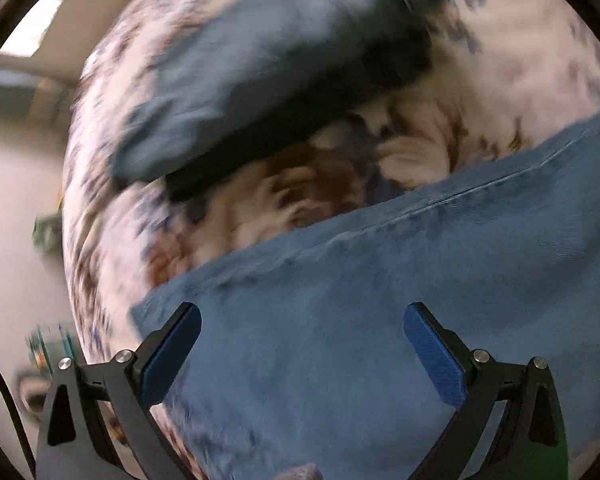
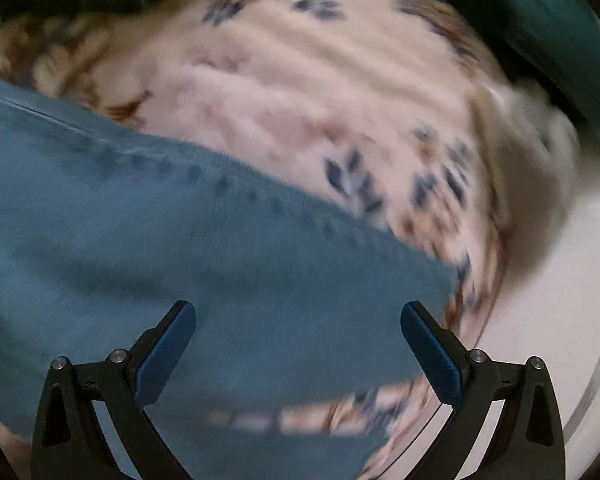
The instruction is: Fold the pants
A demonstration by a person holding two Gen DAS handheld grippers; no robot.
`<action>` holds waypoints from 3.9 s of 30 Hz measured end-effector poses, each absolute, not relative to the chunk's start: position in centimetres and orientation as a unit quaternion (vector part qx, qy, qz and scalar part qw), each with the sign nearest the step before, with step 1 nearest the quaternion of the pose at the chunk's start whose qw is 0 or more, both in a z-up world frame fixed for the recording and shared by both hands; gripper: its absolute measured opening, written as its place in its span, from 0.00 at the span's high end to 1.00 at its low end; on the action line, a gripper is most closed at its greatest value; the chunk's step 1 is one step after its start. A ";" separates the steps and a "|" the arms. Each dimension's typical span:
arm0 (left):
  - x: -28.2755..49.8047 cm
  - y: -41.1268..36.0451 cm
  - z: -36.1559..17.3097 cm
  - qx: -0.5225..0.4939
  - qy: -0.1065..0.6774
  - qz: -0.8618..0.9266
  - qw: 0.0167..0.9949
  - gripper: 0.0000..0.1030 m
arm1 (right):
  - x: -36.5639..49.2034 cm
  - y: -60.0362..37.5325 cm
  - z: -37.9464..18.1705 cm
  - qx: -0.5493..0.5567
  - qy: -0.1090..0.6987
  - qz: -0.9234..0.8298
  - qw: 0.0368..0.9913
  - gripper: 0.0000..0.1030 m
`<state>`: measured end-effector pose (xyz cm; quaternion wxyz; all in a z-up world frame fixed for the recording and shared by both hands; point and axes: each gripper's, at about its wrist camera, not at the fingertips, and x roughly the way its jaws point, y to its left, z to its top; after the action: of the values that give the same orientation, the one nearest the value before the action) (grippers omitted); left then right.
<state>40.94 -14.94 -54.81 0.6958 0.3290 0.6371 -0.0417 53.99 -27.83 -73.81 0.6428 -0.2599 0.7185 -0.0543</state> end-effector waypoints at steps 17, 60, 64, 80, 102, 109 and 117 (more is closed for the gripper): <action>43.3 -14.8 -56.7 0.283 0.630 -0.211 0.692 0.89 | 56.8 -27.6 -79.2 -0.268 0.724 0.084 0.630 0.91; 20.8 0.0 -52.5 -0.019 0.694 0.072 0.716 0.19 | 28.0 -29.2 -66.1 0.121 0.696 -0.117 0.698 0.14; 24.5 -1.4 -53.5 -0.009 0.692 0.089 0.716 0.19 | 34.1 -31.1 -70.5 0.108 0.707 -0.141 0.684 0.14; 28.1 -7.7 -56.0 0.013 0.710 0.091 0.698 0.19 | 14.3 -47.1 -70.8 0.429 0.607 -0.351 0.569 0.68; 34.9 14.9 -57.4 -0.181 0.654 0.158 0.717 0.19 | 25.5 -15.7 -74.0 0.503 0.654 -0.154 0.543 0.33; 37.0 18.5 -60.5 -0.276 0.643 0.146 0.699 0.37 | 25.5 -14.7 -75.6 0.536 0.605 -0.223 0.545 0.71; 34.7 17.9 -58.1 -0.265 0.605 0.167 0.732 0.85 | 27.8 -12.2 -72.7 0.466 0.617 -0.230 0.590 0.97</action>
<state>34.74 17.89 -58.14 0.7323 -0.2648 0.6048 0.1670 27.80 -12.18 -72.74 0.5902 0.4664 0.6174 -0.2303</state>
